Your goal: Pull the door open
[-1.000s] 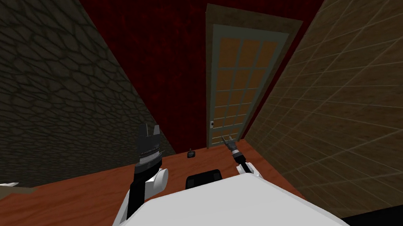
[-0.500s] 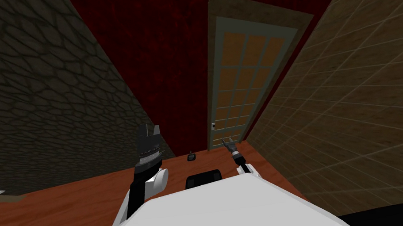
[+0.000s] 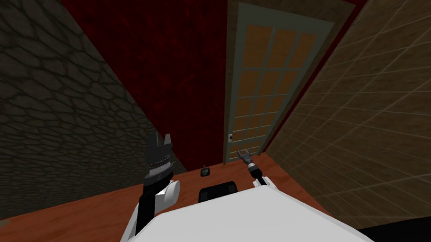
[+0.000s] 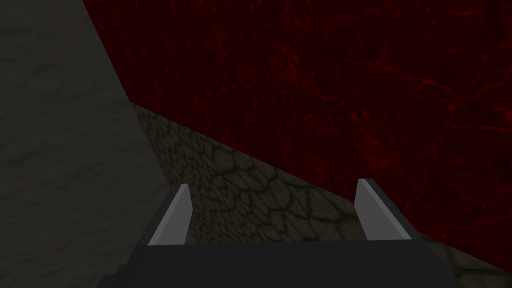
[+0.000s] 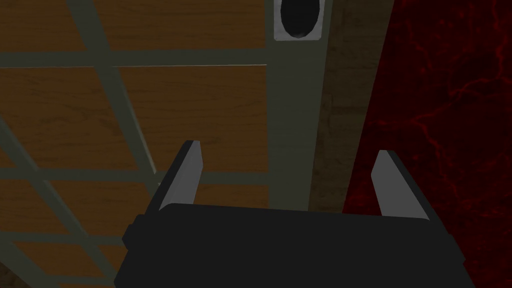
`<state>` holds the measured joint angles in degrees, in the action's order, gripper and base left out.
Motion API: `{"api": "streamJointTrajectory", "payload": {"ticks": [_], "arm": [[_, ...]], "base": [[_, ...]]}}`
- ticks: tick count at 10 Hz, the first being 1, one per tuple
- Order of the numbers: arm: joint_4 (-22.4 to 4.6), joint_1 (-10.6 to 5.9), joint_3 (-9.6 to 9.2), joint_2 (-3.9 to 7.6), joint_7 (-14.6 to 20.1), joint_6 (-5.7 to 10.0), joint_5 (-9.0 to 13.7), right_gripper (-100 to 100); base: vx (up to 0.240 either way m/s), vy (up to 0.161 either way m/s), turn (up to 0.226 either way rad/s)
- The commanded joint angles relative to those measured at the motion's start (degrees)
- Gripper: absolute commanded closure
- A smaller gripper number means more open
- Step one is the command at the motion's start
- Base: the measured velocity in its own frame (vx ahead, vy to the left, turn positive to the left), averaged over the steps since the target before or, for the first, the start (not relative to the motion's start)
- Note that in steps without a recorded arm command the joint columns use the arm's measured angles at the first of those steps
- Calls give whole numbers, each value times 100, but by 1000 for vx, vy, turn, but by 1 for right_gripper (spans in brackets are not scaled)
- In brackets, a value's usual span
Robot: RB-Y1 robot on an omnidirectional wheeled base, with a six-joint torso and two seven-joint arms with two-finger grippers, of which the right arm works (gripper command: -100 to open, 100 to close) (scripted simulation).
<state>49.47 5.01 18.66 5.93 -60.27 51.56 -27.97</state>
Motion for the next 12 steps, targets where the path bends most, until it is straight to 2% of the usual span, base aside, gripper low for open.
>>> {"api": "streamJointTrajectory", "payload": {"ticks": [1, 4, 5, 6, 8, 11, 12], "arm": [[-201, -66, 45, -4, -152, 66, -52, -100], [-471, -151, 107, -15, -360, 145, -131, -100], [-372, -113, 86, -24, -300, 112, -117, -100], [-443, -204, 213, -45, -442, 67, -48, -100], [-512, -295, 344, -72, -576, 19, 28, -100], [-730, -585, 762, -201, -1001, -135, 269, -100], [-775, -646, 849, -236, -1089, -167, 319, -100]], "base": [[130, 35, -12], [166, 27, -10], [81, 9, 1], [39, 18, 234], [44, 2, 188], [61, -34, 304], [79, -74, 265]]}}
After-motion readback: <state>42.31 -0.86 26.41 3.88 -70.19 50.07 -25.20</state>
